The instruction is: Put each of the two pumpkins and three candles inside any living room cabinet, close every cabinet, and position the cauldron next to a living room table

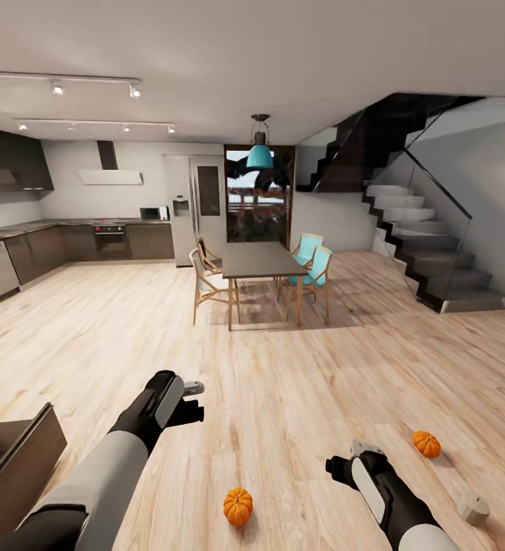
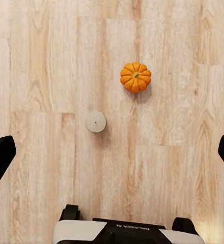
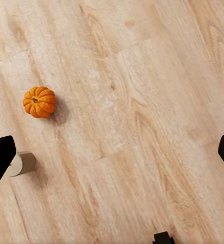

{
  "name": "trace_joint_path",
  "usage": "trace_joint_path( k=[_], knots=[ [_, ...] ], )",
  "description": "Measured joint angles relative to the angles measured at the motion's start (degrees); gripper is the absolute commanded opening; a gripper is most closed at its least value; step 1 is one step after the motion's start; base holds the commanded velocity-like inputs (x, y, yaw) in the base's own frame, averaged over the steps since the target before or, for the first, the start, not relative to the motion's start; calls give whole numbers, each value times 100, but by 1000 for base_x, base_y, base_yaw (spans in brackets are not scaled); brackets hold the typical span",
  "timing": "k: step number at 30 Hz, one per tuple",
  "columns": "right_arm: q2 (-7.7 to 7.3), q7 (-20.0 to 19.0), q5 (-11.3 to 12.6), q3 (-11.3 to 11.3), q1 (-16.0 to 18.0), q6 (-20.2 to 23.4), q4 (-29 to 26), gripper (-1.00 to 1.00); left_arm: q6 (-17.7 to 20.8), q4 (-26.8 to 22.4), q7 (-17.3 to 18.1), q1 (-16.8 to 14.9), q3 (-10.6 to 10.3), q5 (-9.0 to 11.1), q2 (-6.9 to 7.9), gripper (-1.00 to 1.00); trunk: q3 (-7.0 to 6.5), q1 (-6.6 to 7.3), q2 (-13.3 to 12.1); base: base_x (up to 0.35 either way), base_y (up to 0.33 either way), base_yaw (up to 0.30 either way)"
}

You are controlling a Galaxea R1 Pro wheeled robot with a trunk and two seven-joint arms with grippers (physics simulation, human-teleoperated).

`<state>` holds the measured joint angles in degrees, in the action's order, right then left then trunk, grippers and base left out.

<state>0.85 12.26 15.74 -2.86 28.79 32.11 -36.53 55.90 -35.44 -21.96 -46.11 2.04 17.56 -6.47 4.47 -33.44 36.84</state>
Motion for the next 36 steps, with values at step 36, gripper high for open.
trace_joint_path(
  k=[36],
  knots=[
    [129, 17, 16, 44, -747, 741, -3012, 100, -2663, 2048, 797, 59, -35, -48, 326, 100, 649, -792, 1448, 0, 0, 0]
  ],
)
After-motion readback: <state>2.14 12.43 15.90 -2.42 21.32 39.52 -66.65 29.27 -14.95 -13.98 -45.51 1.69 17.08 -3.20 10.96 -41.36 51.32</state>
